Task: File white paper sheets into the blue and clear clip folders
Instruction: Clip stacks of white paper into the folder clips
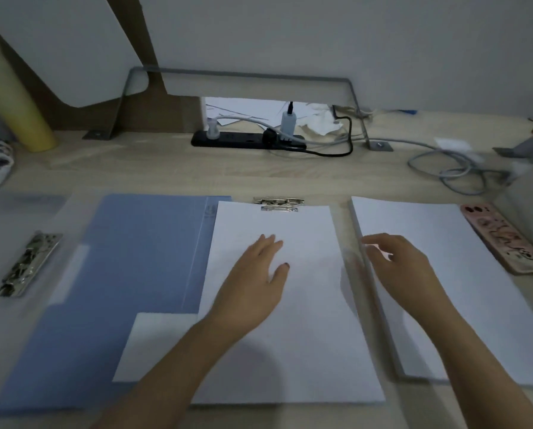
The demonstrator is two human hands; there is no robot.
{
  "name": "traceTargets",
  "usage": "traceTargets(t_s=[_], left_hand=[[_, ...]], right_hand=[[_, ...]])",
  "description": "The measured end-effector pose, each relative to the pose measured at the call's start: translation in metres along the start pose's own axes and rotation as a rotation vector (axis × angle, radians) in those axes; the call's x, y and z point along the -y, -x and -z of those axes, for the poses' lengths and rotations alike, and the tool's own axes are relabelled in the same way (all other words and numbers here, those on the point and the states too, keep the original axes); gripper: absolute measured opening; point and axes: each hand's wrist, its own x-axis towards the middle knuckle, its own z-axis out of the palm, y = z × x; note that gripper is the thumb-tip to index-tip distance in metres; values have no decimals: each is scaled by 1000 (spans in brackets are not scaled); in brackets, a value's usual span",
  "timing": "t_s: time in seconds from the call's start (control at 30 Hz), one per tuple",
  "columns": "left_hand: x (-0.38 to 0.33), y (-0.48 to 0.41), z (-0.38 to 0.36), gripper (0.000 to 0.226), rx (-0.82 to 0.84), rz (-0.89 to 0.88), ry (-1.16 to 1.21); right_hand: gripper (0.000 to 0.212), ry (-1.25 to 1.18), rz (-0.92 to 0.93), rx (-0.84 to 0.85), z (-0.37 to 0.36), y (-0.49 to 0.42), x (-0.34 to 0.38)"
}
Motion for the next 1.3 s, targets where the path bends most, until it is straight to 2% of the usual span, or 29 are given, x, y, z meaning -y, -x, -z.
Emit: traceTargets(t_s=[0.07,0.13,0.2,0.3,0.37,0.5,0.7,0.83,0.97,1.3], left_hand=[[-39,2,-14,43,93,52,386],[-68,-2,-35,35,227,118,553],[-84,-12,-57,15,289,216,655],[-97,-24,-75,8,277,362,721],[-101,-32,-79,30,259,429,736],[-107,-45,-76,27,261,507,809],[-109,-34,-86,41,293,411,819],[-106,-22,-92,25,339,383,965],[-106,-20,-91,24,347,314,979],[-101,-20,-92,26,344,264,964]], right_hand=[[30,42,-51,-13,16,12,-18],[31,96,-87,-1,22,17,-29],[34,162,-112,38,21,21,-36],[37,269,-113,52,17,21,-40],[36,312,-89,28,15,20,-40],[34,360,-28,-31,10,21,-42],[48,249,-23,-45,15,20,-46],[39,124,-61,1,24,16,-52],[30,1,-108,50,32,16,-53],[26,32,-111,55,29,18,-49]])
